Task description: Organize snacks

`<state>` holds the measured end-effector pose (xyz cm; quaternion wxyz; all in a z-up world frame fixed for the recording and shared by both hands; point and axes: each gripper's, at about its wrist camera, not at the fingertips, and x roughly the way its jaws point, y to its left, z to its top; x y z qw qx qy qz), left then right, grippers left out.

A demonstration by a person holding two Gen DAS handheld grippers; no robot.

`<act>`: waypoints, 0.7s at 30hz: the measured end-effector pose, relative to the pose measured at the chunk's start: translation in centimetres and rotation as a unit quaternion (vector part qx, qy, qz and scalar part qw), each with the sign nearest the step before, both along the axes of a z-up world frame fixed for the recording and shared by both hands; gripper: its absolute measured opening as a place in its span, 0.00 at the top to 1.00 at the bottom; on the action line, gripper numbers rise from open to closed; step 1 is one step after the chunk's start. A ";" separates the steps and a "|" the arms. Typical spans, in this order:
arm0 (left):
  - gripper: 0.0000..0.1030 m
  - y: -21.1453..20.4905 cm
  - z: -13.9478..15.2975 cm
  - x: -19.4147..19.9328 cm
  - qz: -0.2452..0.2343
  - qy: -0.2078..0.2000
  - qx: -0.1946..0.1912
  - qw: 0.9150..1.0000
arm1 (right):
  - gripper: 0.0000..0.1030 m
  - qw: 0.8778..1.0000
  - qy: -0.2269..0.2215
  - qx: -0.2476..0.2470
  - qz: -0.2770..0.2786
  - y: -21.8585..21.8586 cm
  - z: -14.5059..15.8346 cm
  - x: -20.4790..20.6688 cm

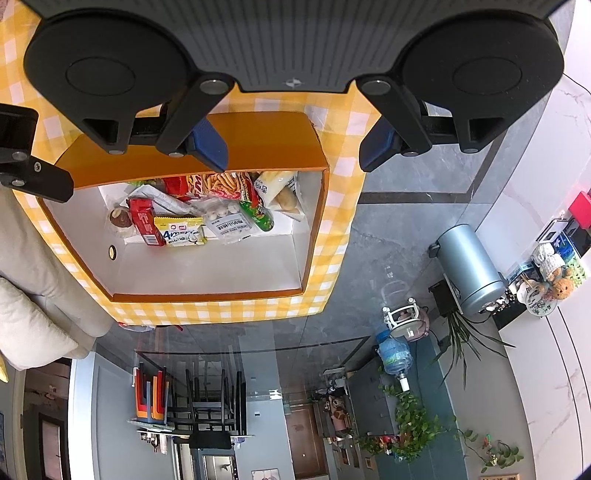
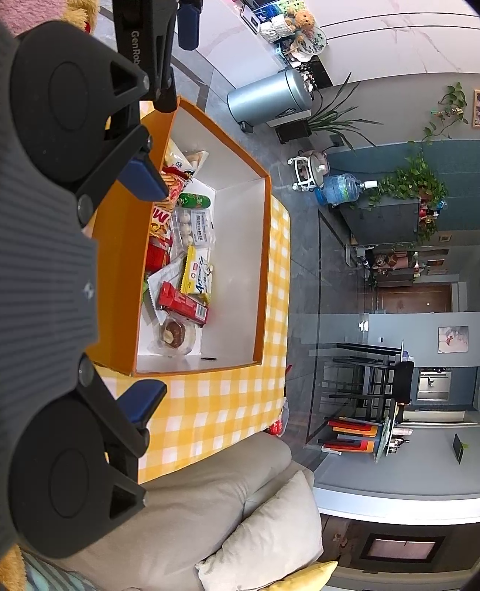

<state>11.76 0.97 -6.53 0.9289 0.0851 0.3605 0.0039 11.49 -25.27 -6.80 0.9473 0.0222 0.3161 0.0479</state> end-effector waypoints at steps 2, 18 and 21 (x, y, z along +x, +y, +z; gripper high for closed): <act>0.08 0.0 0.0 0.0 0.000 0.000 0.000 1.000 | 0.04 1.000 0.000 0.001 -0.001 -0.1 0.1 0.0; 0.08 0.0 0.3 -0.2 0.001 0.000 0.001 1.000 | 0.04 1.000 0.000 0.000 0.000 -0.2 0.0 -0.1; 0.08 0.0 0.3 -0.2 0.001 0.000 0.001 1.000 | 0.04 1.000 0.001 0.000 0.000 -0.2 0.0 -0.1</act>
